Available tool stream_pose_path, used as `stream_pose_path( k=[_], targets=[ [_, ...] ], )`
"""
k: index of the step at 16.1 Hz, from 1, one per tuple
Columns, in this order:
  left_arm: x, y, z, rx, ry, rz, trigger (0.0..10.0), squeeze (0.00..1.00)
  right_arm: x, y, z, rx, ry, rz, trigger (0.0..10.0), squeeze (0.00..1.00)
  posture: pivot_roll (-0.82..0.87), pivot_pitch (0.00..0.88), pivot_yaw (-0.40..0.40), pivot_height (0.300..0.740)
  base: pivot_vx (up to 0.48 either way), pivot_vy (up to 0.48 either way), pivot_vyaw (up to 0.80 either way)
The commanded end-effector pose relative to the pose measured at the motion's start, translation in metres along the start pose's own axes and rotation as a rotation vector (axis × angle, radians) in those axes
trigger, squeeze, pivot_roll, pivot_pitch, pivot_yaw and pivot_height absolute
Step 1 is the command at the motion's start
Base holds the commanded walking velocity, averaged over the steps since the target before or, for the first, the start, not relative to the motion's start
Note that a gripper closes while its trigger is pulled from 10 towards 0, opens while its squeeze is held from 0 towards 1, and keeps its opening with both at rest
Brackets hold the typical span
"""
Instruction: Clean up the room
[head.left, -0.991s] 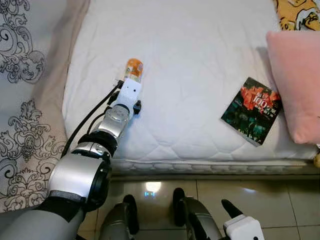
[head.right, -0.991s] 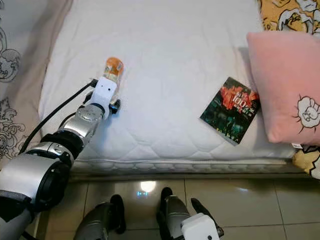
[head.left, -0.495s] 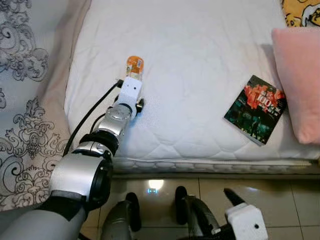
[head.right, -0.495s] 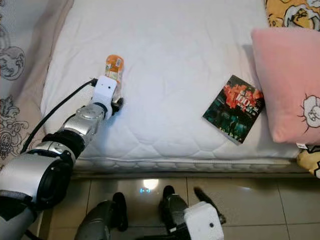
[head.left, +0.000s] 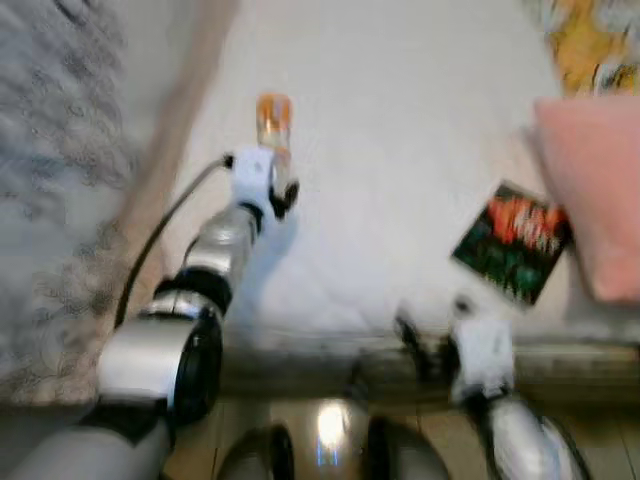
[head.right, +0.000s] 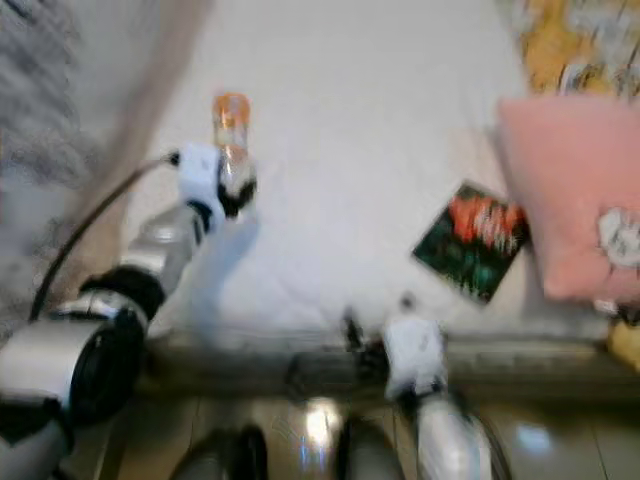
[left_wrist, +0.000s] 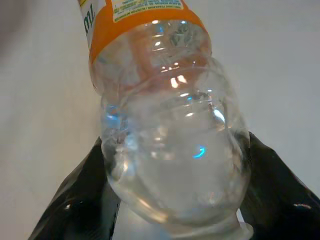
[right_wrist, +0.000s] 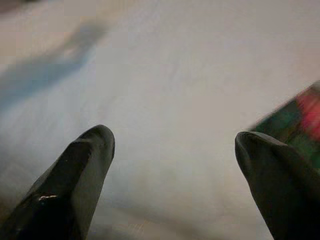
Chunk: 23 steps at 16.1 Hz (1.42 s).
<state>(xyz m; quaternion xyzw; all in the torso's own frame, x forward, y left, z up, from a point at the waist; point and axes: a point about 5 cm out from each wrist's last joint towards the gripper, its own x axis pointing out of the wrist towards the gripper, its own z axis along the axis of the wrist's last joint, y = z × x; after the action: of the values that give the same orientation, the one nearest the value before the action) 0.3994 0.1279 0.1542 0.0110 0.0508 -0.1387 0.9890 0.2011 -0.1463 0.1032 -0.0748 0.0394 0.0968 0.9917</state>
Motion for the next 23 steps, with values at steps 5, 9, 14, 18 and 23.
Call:
stream_pose_path(
  k=[5,9,14,18,23],
  targets=[
    [-0.055,0.014,-0.023,0.097,-0.285,0.095,10.0,0.0,0.011,-0.031,-0.008,0.051,-0.047,-0.255,10.0,0.0,-0.03,0.0,0.037,0.74,0.0,0.0,0.0],
    [-0.088,-0.037,-0.088,-0.103,-0.153,-0.127,10.0,0.0,0.023,-0.037,-0.028,0.01,0.011,-0.224,10.0,0.0,-0.03,0.0,0.01,0.74,0.138,-0.308,0.0],
    [-0.092,-0.04,-0.074,-0.115,-0.191,-0.135,10.0,0.0,0.037,-0.042,-0.03,0.012,-0.007,-0.214,10.0,0.0,-0.01,0.0,0.003,0.74,0.27,-0.394,0.0],
    [-0.083,-0.034,-0.067,-0.1,-0.192,-0.125,10.0,0.0,0.048,-0.033,-0.031,0.029,-0.025,-0.195,10.0,0.0,-0.02,0.0,0.021,0.74,0.272,-0.393,0.0],
    [-0.084,-0.027,-0.069,-0.073,-0.192,-0.094,10.0,0.0,0.049,-0.029,-0.029,-0.006,-0.054,-0.174,10.0,0.0,-0.04,0.0,0.037,0.74,0.276,-0.391,0.0]
  ],
)
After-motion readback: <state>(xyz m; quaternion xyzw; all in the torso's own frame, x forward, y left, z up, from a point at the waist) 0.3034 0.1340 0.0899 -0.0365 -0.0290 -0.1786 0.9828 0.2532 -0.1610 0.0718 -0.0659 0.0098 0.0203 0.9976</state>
